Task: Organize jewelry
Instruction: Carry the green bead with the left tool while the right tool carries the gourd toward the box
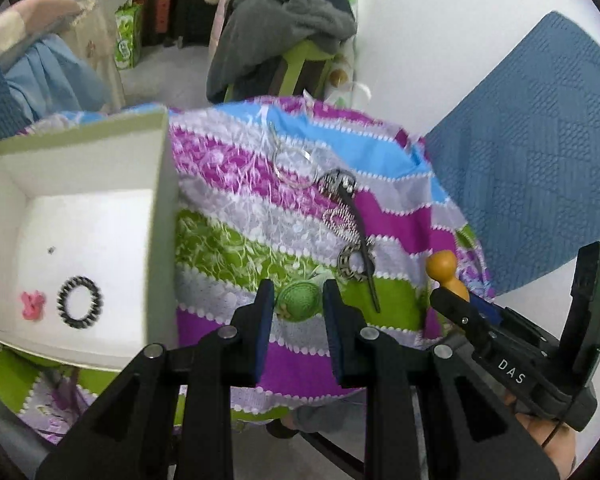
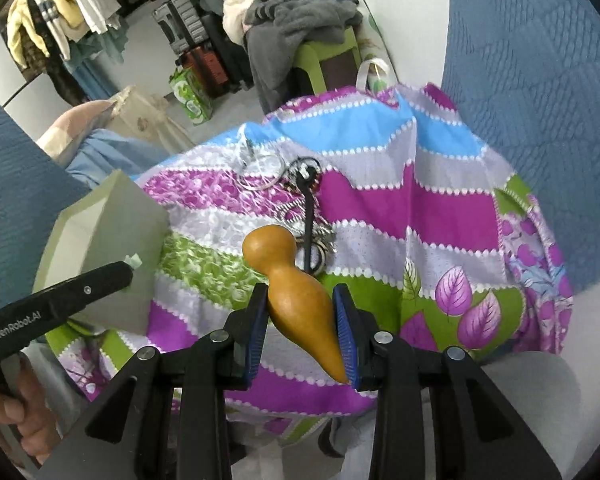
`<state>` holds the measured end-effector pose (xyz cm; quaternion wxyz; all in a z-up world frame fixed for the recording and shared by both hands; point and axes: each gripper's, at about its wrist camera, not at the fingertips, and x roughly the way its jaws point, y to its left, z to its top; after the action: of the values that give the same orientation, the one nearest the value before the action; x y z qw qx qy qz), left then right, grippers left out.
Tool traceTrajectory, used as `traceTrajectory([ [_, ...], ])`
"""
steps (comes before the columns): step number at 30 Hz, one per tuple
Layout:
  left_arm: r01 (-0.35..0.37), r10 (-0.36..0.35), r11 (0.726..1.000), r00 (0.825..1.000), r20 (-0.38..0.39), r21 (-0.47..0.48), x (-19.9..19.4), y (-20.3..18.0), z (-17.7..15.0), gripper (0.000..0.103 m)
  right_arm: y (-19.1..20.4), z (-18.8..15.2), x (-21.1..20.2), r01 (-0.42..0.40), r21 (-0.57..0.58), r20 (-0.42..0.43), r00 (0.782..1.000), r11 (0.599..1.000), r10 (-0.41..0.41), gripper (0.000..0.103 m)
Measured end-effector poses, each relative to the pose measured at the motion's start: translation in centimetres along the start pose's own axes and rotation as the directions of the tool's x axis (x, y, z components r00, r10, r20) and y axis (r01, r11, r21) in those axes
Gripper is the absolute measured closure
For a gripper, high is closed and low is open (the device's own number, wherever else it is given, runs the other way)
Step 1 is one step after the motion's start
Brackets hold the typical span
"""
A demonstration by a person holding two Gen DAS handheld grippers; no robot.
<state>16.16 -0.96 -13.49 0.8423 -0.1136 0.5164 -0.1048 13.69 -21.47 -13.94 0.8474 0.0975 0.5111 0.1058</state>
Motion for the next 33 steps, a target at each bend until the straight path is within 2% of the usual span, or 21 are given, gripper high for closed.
traceTrajectory([
  [10,-0.024,0.019,0.999,0.992,0.121,0.039,-8.0,0.4,3.4,0.078,4.6,4.1,-5.8,-0.047,-0.048,0.125,0.991,0.998,0.052,0.073],
  [21,-0.041,0.033,0.999,0.971,0.235,0.031,-15.0,3.5,6.2,0.078,11.8,8.1,-10.3,-0.070,-0.151,0.245,0.964,0.986,0.106,0.073],
  [27,-0.050,0.047,0.999,0.962,0.268,0.005,-17.3,6.6,6.6,0.078,15.7,8.6,-10.4,-0.085,-0.187,0.259,0.957,0.979,0.132,0.073],
  [33,-0.069,0.074,0.997,0.962,0.262,-0.026,-17.7,10.3,6.0,0.078,18.9,8.2,-8.7,-0.104,-0.186,0.256,0.955,0.977,0.151,0.073],
])
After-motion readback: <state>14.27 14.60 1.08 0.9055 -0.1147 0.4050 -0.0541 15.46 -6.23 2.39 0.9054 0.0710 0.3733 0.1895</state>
